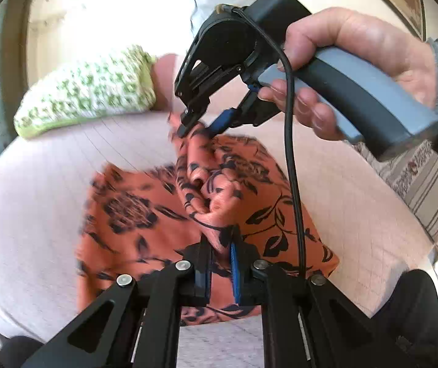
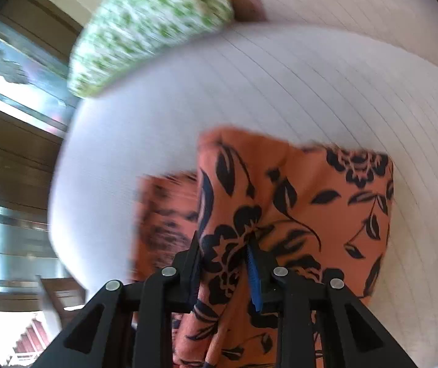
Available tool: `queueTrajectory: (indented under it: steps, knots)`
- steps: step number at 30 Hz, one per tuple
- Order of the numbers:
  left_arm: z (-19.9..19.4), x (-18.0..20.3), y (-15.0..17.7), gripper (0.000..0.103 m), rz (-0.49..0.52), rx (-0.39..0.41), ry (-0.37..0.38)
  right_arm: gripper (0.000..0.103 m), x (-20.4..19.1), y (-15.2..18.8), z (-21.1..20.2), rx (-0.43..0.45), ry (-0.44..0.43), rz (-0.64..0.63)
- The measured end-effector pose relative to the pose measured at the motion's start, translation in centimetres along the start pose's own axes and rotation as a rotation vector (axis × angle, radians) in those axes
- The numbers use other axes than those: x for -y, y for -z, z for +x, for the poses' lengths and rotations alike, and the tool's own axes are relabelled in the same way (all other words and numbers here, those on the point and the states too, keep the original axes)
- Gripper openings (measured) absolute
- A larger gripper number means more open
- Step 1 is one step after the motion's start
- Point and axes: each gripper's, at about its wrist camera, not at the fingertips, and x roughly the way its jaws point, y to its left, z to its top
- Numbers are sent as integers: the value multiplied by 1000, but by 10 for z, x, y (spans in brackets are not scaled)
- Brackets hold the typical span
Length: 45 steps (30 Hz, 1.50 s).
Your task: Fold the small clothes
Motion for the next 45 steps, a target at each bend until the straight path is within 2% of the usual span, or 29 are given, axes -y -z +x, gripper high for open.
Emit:
queueTrajectory:
  steps: [2, 4, 6, 7, 8, 9, 10, 11, 15, 19, 21, 22, 24, 25, 26, 30, 34, 36, 38, 41, 42, 43, 44, 45]
  knots:
    - [-13, -10, -2, 10, -21, 23, -13, 26, -20, -6, -11, 31, -57, -21]
    - [-13, -21, 1, 10, -39, 14, -36, 26, -38, -9, -7, 27, -67, -54]
    - [4, -35, 10, 10, -67, -61, -33, 28, -48, -6, 17, -15, -66, -67]
    - [15, -41, 17, 10, -104, -106, -6, 32, -49, -5, 28, -37, 5, -76]
    - [18, -43, 19, 10, -119, -117, 4, 41, -50, -2, 38, -54, 90, -97]
    - [21, -41, 21, 10, -115, -124, 6, 51, -53, 1, 45, -66, 139, -129]
    - [21, -36, 21, 10, -106, -122, 14, 72, -56, 4, 50, -75, 185, -161]
    - [20, -31, 21, 10, -97, -119, 29, 75, -58, 7, 53, -81, 242, -191]
    - [21, -24, 19, 10, -72, -111, 30, 75, -72, 4, 48, -121, 301, -239]
    - [23, -27, 20, 10, -73, -114, 23, 76, -88, 2, 82, -237, 360, -278]
    - [24, -25, 20, 10, -56, -115, 17, 57, -78, 11, 108, -304, 407, -273]
    - [25, -24, 22, 10, -49, -121, 16, 52, -72, 15, 116, -317, 434, -283]
    - [22, -24, 21, 10, -51, -118, 15, 37, -64, 15, 104, -271, 384, -253]
    - [21, -25, 20, 10, -55, -112, 16, 25, -58, 13, 91, -251, 341, -220]
    - [16, -24, 18, 10, -58, -101, 17, 22, -47, 8, 72, -221, 272, -156]
    - [-12, -28, 2, 10, -59, -6, 12, 22, -23, -1, 18, -113, 88, -50]
    - [-43, -46, -12, 10, -81, 84, -31, 22, -42, -12, -10, -50, 3, -67]
    - [-46, -58, -11, 10, -100, 85, -53, 22, -53, -18, -6, -40, -19, -77]
    - [-36, -76, 0, 10, -156, 33, -62, 25, -53, -14, 23, -87, -36, -56]
    - [-4, -106, 33, 10, -297, -136, -80, 28, -35, 0, 81, -160, -83, -24]
    - [8, -115, 45, 10, -341, -199, -77, 30, -27, 4, 89, -155, -109, -1]
    - [13, -121, 53, 10, -375, -227, -63, 30, -21, 5, 90, -127, -143, 12]
    - [13, -125, 56, 10, -398, -220, -44, 29, -16, 6, 86, -117, -164, 16]
    - [11, -124, 54, 10, -397, -214, -40, 29, -17, 6, 80, -117, -148, -12]
